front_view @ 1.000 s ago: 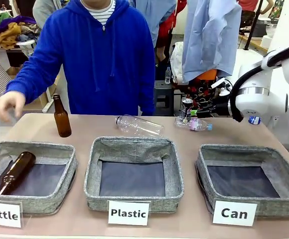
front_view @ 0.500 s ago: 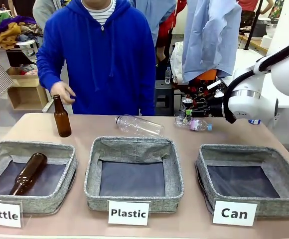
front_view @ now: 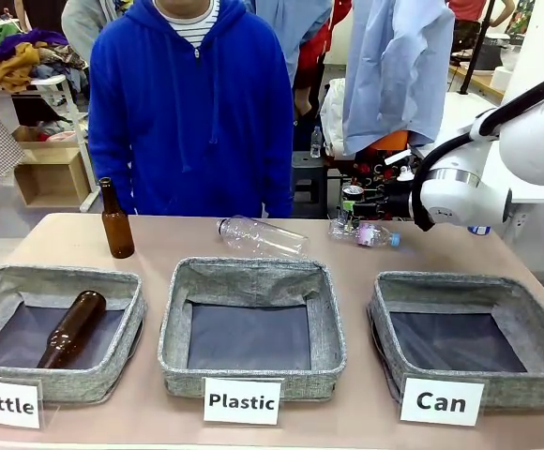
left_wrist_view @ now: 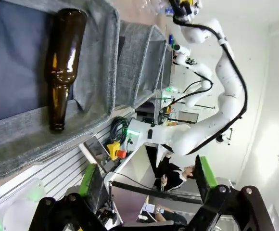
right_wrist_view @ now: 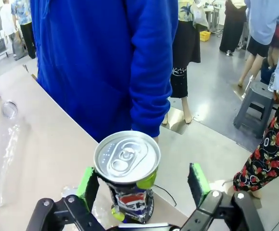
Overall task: Sort the can waste into the basket.
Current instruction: Pick up the can waste from the table and place it in the right Fabric basket.
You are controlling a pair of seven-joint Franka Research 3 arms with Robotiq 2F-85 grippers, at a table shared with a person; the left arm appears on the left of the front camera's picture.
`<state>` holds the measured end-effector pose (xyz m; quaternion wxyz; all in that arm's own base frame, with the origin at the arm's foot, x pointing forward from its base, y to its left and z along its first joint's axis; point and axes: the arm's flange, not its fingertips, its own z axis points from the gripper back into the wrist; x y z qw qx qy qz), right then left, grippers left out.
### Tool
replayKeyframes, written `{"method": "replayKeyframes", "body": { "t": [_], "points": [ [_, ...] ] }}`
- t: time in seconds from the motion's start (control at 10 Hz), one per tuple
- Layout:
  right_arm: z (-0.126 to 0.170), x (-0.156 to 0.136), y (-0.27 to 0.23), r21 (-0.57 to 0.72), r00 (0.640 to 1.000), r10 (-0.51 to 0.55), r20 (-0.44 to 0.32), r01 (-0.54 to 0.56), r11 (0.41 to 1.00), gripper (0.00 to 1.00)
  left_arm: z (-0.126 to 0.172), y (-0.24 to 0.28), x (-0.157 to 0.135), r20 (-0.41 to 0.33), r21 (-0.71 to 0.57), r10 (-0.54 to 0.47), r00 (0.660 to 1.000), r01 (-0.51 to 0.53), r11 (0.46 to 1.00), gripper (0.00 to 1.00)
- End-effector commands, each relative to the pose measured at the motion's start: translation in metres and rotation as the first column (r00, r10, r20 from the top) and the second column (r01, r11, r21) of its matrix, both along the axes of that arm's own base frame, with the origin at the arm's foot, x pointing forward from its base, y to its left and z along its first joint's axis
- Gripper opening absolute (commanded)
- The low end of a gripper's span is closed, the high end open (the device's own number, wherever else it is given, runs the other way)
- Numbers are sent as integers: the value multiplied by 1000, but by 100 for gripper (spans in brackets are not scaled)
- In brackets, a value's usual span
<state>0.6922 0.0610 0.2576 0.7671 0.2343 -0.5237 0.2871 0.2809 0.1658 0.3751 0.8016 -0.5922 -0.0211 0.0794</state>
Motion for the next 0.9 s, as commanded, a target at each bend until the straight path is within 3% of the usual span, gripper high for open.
{"method": "replayKeyframes", "body": {
  "t": [0.0, 0.1, 0.2, 0.3, 0.6, 0.7, 0.8],
  "points": [
    [-3, 9, 5, 37, 999, -26, 20, 25, 999, 100, 14, 17, -6, 23, -42, 31, 999, -30, 999, 100],
    [-4, 11, 6, 35, 999, -29, 23, 28, 999, 63, 14, 17, -6, 23, -42, 31, 999, -30, 999, 100],
    [-4, 9, 8, 49, 1000, -18, 7, 17, 999, 41, 14, 17, -6, 23, -42, 31, 999, -30, 999, 100],
    [-5, 9, 9, 46, 1000, -10, 1, 10, 999, 4, 14, 17, -6, 23, -42, 31, 999, -30, 999, 100],
    [-2, 6, 8, 57, 1000, -1, 6, 1, 998, 0, 14, 17, -6, 23, -42, 31, 999, -30, 999, 100],
    [5, 2, 10, 60, 1000, 6, 21, -7, 998, 4, 14, 17, -6, 23, -42, 31, 999, -30, 999, 100],
    [18, -6, 10, 57, 999, 11, 49, -14, 998, 0, 14, 17, -6, 23, -42, 31, 999, -30, 999, 100]
  ]
}}
